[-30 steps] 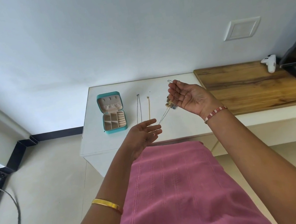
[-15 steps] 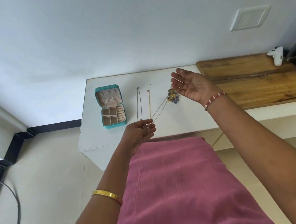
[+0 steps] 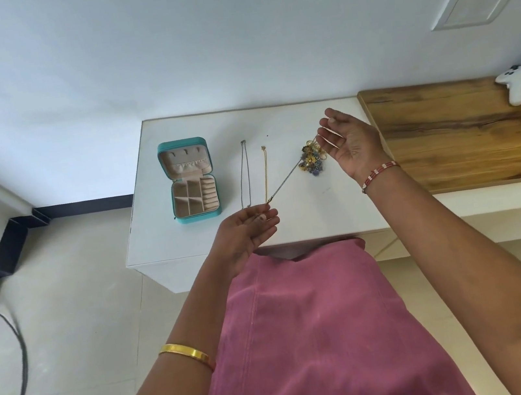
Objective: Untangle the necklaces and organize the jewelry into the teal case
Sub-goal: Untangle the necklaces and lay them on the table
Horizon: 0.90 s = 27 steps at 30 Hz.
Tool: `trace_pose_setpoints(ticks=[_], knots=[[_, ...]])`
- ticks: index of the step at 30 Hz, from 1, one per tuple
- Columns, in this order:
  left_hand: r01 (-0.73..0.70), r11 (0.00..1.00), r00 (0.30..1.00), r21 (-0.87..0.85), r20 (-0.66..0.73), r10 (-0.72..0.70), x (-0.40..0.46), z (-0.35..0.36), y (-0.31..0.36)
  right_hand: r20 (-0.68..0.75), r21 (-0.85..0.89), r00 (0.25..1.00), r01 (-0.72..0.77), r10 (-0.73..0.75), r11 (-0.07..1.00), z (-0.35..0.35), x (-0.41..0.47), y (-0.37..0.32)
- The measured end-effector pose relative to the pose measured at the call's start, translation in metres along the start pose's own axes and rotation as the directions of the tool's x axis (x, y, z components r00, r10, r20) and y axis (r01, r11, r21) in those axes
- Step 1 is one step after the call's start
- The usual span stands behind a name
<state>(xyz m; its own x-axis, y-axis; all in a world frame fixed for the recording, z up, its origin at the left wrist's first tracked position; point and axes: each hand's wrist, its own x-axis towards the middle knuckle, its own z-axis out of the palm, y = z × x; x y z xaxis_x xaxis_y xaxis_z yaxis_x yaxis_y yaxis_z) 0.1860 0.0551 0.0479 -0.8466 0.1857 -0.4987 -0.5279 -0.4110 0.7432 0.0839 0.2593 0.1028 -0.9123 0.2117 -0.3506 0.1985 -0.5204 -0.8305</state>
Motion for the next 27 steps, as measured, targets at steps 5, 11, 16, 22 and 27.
trace_pose_setpoints(ticks=[5, 11, 16, 22, 27], knots=[[0.024, 1.0, 0.996, 0.002, -0.087, -0.024, 0.02, 0.001, -0.007, -0.024, 0.011, 0.999, -0.022, 0.022, 1.0, 0.001, 0.025, 0.014], [0.072, 0.997, 0.983, 0.002, -0.168, -0.07, 0.047, 0.002, -0.021, -0.071, -0.111, 0.997, -0.051, 0.043, 0.993, 0.007, 0.059, 0.031], [0.098, 0.995, 0.952, 0.006, -0.293, -0.092, 0.069, 0.008, -0.029, -0.107, -0.185, 0.993, -0.069, 0.05, 0.98, 0.007, 0.092, 0.045], [0.082, 0.994, 0.912, 0.07, -0.408, -0.046, 0.095, 0.021, -0.04, -0.096, -0.326, 0.993, -0.097, 0.069, 0.941, 0.005, 0.135, 0.059], [0.051, 0.997, 0.848, 0.056, -0.529, -0.013, 0.103, 0.034, -0.049, -0.001, -0.592, 0.999, -0.033, 0.041, 0.805, 0.009, 0.166, 0.064]])
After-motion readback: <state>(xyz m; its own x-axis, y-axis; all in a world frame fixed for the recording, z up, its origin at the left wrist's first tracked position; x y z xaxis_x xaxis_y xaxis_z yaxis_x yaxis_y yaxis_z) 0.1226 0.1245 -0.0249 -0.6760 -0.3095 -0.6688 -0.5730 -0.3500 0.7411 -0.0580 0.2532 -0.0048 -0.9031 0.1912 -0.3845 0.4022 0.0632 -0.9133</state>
